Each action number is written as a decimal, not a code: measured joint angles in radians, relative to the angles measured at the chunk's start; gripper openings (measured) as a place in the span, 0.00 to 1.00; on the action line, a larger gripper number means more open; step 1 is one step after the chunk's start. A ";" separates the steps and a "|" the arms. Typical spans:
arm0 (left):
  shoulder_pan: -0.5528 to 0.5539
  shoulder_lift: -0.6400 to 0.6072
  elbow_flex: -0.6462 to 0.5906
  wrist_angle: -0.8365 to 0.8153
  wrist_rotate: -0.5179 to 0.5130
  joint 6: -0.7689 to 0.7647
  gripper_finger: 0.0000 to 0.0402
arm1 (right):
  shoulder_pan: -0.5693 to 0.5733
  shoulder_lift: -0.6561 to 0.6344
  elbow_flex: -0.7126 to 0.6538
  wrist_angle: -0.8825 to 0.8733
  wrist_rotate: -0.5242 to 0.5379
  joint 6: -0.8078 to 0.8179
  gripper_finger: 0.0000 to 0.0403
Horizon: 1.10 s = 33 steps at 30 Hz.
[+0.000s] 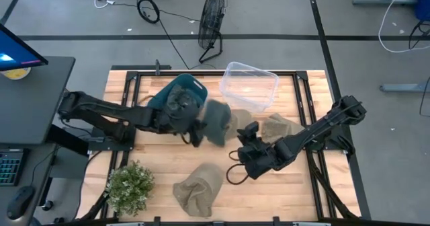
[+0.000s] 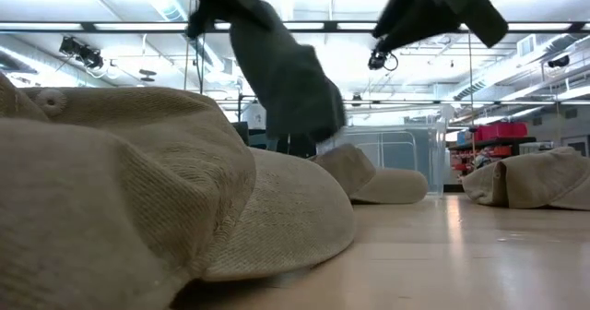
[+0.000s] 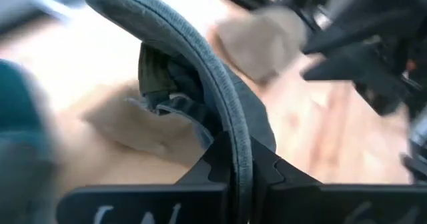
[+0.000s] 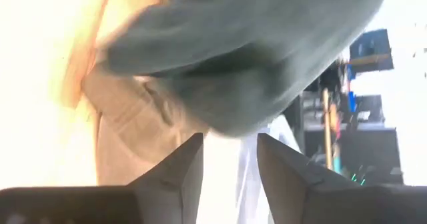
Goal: Pick & Place hat
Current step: Put the blue cap into the blue bin
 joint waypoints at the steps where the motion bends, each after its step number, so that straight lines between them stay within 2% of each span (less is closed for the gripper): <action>1: -0.002 -0.032 0.000 -0.025 -0.036 0.000 0.04 | 0.006 0.000 0.000 -0.032 0.003 0.055 0.36; 5: -0.009 -0.163 0.000 -0.102 -0.179 -0.001 0.03 | 0.029 0.000 0.000 -0.117 0.001 0.215 0.37; 10: -0.002 -0.274 0.002 -0.238 -0.296 -0.063 0.04 | 0.048 0.000 0.000 -0.125 0.001 0.256 0.36; 13: 0.010 -0.287 -0.015 -0.386 -0.423 -0.186 0.04 | 0.048 0.000 0.000 -0.119 0.000 0.256 0.35; 15: 0.029 -0.286 -0.045 -0.423 -0.481 -0.260 0.04 | 0.048 0.000 0.000 -0.118 0.000 0.256 0.35; 18: 0.072 -0.282 -0.100 -0.378 -0.493 -0.311 0.04 | 0.048 0.000 0.000 -0.114 0.000 0.256 0.35; 23: 0.124 -0.282 -0.227 -0.179 -0.495 -0.389 0.05 | 0.047 0.000 0.000 -0.112 0.000 0.256 0.35; 29: 0.131 -0.281 -0.404 -0.024 -0.492 -0.549 0.06 | 0.045 0.000 0.000 -0.111 -0.032 0.256 0.35; 33: 0.112 -0.281 -0.499 0.052 -0.481 -0.582 0.08 | 0.045 0.000 0.000 -0.112 -0.052 0.255 0.35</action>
